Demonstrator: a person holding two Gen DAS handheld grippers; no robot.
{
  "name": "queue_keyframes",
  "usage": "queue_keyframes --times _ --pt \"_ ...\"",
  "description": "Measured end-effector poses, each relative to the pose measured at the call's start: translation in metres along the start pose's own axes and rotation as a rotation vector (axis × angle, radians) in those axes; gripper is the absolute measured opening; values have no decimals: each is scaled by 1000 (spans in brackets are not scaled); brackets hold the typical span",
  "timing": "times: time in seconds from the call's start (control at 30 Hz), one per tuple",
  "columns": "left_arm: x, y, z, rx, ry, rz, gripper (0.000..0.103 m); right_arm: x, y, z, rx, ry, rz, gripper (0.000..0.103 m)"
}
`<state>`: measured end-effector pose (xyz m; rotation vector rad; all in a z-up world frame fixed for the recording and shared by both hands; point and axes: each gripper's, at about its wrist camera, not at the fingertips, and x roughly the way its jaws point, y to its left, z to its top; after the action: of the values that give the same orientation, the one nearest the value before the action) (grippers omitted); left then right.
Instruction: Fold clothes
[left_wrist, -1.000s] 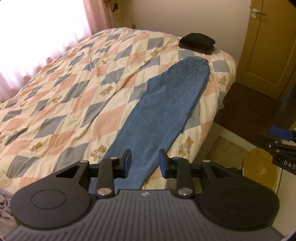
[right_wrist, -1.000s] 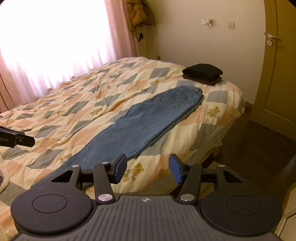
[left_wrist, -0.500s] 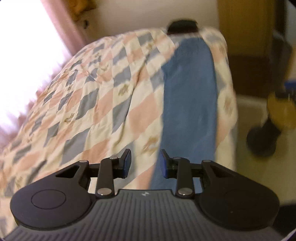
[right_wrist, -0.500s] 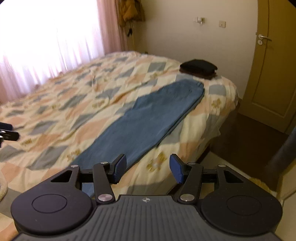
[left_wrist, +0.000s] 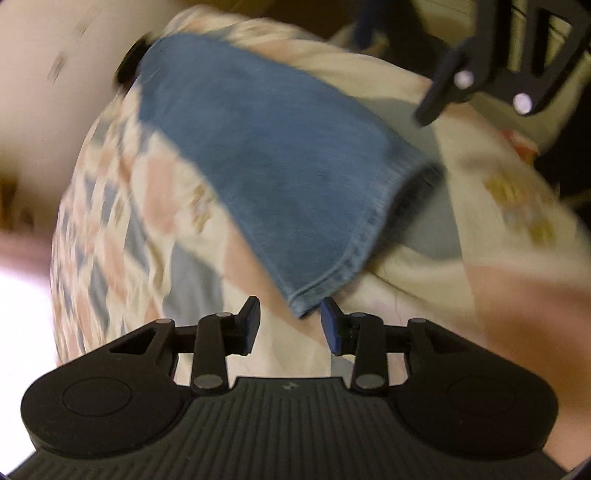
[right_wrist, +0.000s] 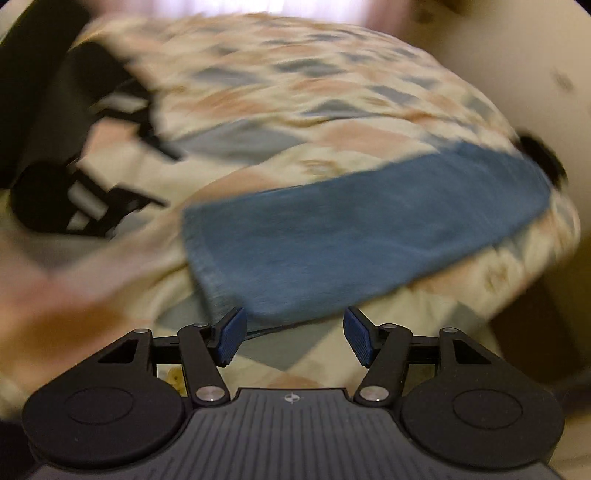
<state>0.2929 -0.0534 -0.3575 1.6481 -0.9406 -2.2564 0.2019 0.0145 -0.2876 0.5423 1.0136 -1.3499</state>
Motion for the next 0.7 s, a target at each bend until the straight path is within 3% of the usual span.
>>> queue_keyframes --times 0.13,0.3,0.33,0.37,0.43,0.57,0.6,0.7 --pt "14 -23 -14 174 -82 26 34 18 38 -6 -119 -36 -13 55" --pt "29 -20 -27 166 -114 28 33 33 56 -15 -194 -47 -59 48" --pt "31 -21 -29 179 -126 31 29 36 57 -16 -208 -52 -63 47" --pt "33 -21 -31 194 -135 23 20 39 58 -17 -223 -57 -66 42" --pt "31 -23 -36 227 -163 54 17 44 61 -20 -252 -69 -74 5" --pt "23 -18 -45 209 -184 141 4 32 75 -24 -302 -129 -149 3" --pt "28 -20 -47 212 -169 147 4 27 78 -24 -304 -145 -172 1" --pt "45 -40 -54 284 -132 136 7 43 94 -28 -363 -81 -210 1"
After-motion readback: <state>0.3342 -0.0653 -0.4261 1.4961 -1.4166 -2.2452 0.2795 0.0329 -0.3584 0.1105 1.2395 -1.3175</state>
